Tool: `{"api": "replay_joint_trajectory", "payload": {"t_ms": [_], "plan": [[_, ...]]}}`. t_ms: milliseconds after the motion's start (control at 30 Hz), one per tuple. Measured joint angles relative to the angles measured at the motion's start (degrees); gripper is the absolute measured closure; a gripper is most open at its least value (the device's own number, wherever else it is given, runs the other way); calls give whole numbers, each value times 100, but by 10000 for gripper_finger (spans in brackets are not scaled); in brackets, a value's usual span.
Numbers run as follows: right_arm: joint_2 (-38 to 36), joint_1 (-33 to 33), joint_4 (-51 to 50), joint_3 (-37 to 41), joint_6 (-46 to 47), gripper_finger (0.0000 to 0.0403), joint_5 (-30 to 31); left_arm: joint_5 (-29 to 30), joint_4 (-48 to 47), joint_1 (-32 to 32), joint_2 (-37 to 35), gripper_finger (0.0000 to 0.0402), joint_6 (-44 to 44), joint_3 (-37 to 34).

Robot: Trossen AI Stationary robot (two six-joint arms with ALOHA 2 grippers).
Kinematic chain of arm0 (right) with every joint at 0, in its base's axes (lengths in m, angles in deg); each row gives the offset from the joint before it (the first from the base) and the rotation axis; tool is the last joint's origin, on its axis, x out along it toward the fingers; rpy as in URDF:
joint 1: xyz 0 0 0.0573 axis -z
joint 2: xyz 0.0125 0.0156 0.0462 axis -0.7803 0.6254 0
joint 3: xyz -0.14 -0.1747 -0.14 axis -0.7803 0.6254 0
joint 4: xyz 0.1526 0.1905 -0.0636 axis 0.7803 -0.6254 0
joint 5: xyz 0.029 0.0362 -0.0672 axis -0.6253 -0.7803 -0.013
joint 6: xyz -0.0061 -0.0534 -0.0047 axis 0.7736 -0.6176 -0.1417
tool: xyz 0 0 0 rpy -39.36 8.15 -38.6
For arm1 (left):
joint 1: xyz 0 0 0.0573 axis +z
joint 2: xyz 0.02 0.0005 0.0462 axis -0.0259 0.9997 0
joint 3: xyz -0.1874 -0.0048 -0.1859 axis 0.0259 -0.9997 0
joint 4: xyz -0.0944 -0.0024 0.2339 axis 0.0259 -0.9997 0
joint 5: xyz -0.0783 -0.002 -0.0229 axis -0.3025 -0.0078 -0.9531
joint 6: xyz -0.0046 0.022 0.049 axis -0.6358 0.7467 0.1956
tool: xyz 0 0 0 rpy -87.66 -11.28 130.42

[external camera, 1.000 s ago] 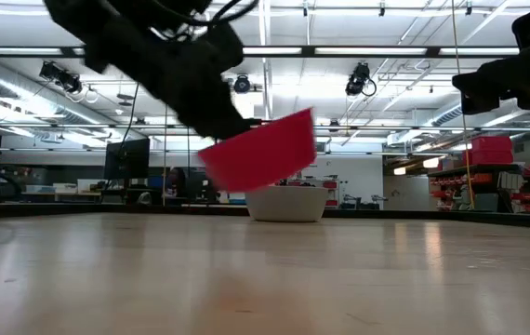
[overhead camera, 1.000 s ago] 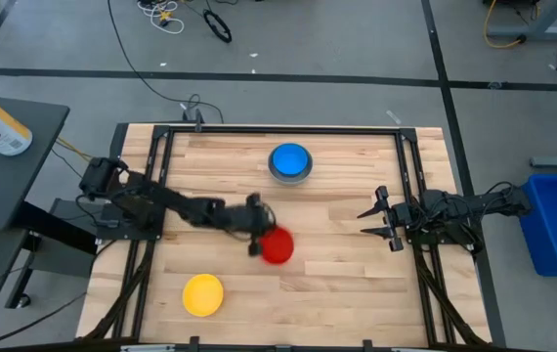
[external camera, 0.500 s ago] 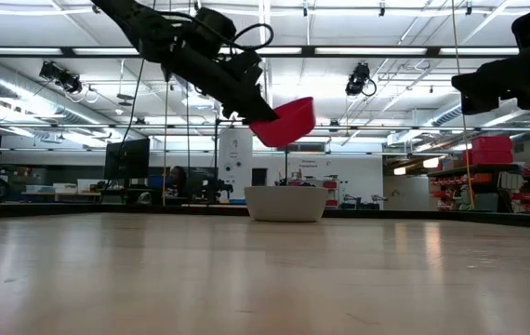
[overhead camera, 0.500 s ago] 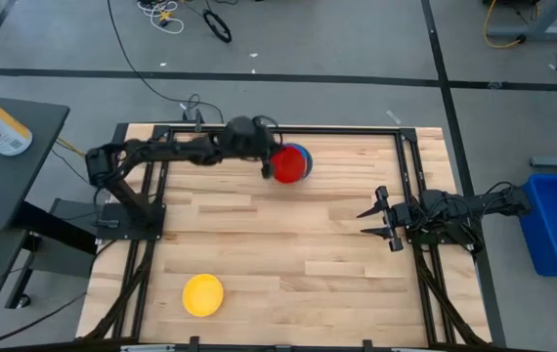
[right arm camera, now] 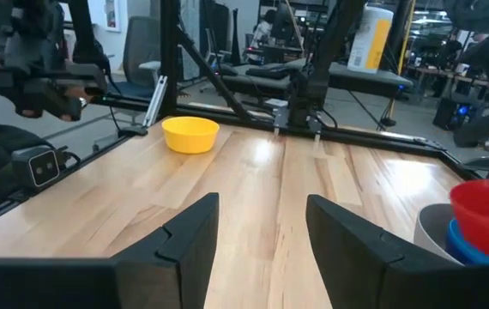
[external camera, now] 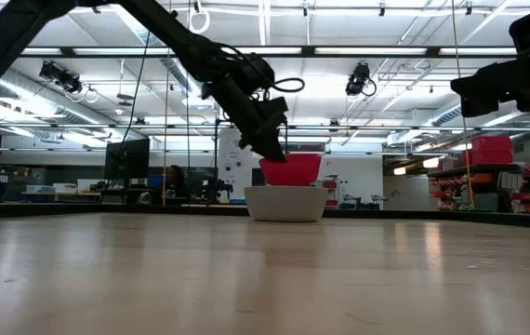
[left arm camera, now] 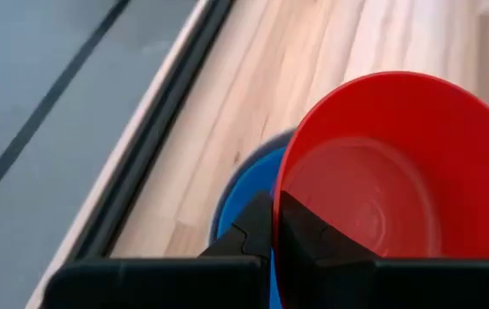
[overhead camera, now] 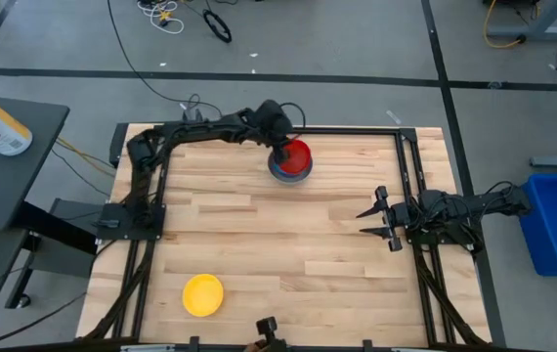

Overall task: Nest bowls inside each other
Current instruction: Stack the red bowl on the blue bowl

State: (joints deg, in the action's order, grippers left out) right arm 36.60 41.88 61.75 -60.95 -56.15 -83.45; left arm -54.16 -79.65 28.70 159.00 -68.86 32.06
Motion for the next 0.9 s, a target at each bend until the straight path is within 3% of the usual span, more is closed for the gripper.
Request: {"api": "replay_joint_trajectory", "payload": {"t_ms": [233, 667, 900], "plan": [[2, 0, 0, 0, 0, 208, -1, 342, -451, -6, 129, 396, -47, 192], [2, 0, 2, 0, 133, 217, -6, 232, -423, 63, 129, 394, -319, -43], [2, 2, 2, 0, 240, 213, -6, 184, -328, 67, 129, 316, -445, -43]]}}
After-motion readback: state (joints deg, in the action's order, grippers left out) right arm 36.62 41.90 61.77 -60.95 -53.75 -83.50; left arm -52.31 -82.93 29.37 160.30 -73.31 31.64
